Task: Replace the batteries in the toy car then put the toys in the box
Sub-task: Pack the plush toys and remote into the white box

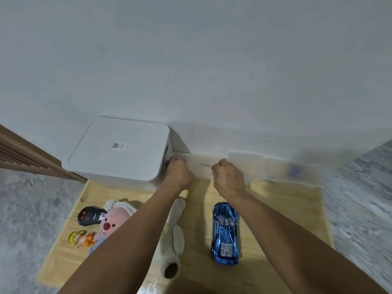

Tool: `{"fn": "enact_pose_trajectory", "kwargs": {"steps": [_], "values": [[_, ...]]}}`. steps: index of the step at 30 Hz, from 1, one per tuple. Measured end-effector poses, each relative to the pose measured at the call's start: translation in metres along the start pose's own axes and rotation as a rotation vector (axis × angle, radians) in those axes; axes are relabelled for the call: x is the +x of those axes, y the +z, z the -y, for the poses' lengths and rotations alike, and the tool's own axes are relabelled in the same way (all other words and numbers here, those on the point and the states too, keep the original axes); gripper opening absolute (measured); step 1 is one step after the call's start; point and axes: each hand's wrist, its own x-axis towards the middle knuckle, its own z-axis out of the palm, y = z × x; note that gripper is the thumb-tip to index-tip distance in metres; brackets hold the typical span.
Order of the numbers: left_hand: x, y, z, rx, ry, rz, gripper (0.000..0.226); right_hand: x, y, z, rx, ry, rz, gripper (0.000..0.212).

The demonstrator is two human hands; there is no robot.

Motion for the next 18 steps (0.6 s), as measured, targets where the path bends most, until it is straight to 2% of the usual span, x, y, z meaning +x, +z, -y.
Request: {"fn": "enact_pose_trajectory", "kwargs": {"steps": [3, 5, 8, 10, 12, 14, 18], "values": [[0.006, 0.009, 0.01, 0.243, 0.124, 0.015, 0.038, 0.001, -0.001, 0.001, -0.055, -0.026, 0.033, 0.029], [0.009, 0.012, 0.017, 0.212, 0.182, 0.062, 0.04, 0.001, 0.0, 0.002, -0.064, -0.041, 0.024, 0.023], [0.015, 0.02, 0.026, 0.124, 0.211, 0.024, 0.045, 0.001, 0.006, 0.0, -0.085, -0.079, 0.03, 0.017], [0.019, 0.02, 0.027, 0.314, 0.264, 0.038, 0.043, 0.001, 0.008, 0.0, -0.169, -0.095, 0.064, 0.002], [0.022, 0.018, 0.027, 0.414, 0.257, 0.004, 0.045, 0.0, 0.009, 0.002, -0.242, -0.1, 0.118, 0.016], [0.025, 0.02, 0.029, 0.495, 0.273, -0.01, 0.046, -0.001, 0.006, 0.004, -0.253, -0.13, 0.084, 0.027], [0.031, 0.021, 0.028, 0.647, 0.347, -0.023, 0.049, -0.002, 0.001, 0.006, -0.261, -0.177, 0.076, 0.03]]}}
